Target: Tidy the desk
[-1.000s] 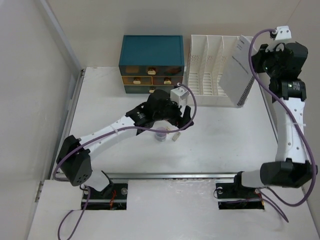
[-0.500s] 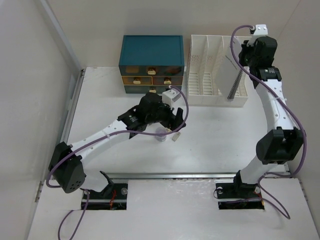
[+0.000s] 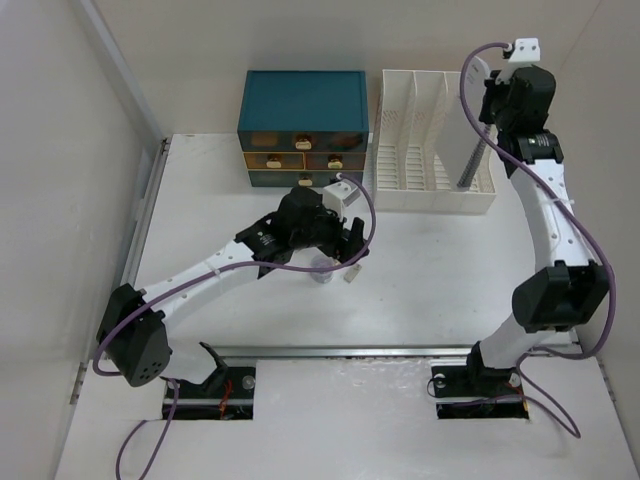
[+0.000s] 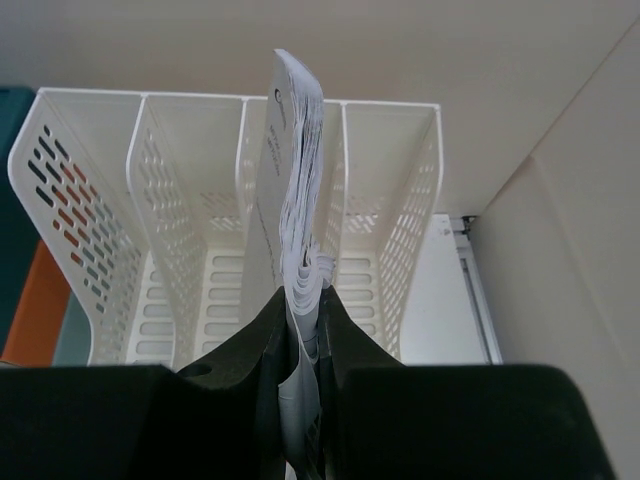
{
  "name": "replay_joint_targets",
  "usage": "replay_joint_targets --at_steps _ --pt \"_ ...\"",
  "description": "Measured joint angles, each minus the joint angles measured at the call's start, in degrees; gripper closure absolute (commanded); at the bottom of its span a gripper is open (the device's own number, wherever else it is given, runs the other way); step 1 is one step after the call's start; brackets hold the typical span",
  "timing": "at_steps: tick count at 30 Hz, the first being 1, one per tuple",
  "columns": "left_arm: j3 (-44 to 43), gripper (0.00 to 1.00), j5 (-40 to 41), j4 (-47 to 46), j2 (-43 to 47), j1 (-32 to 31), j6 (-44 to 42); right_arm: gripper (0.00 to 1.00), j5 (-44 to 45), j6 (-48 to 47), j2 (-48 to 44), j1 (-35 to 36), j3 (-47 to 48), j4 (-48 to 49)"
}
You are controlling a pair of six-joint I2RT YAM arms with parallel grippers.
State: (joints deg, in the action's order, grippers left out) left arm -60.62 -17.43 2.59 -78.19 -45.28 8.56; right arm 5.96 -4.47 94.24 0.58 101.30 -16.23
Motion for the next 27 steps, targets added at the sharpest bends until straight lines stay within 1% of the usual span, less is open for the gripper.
replay_joint_targets --at_steps 6,11,15,23,27 --pt "0.1 0.18 0.1 0.0 0.0 0.0 -0.2 1.00 2.9 -1.6 -3.4 -0.1 0.0 0.9" --pt "0.2 0.17 0.1 -0.1 0.1 0.0 -0.2 1.00 3.9 -2.0 -2.6 -0.1 0.2 1.3" --pt "0.2 0.17 0.2 -0.1 0.1 0.0 -0.2 1.00 3.8 -2.0 1.7 -0.1 2.5 1.5" --pt "0.9 0.16 1.0 -0.2 0.6 0.0 -0.2 1.00 3.3 -1.9 14.9 -0.1 8.1 1.9" --pt "0.9 0.16 1.2 -0.2 0.9 0.0 -0.2 1.00 3.1 -1.7 18.5 -0.1 9.4 2.3"
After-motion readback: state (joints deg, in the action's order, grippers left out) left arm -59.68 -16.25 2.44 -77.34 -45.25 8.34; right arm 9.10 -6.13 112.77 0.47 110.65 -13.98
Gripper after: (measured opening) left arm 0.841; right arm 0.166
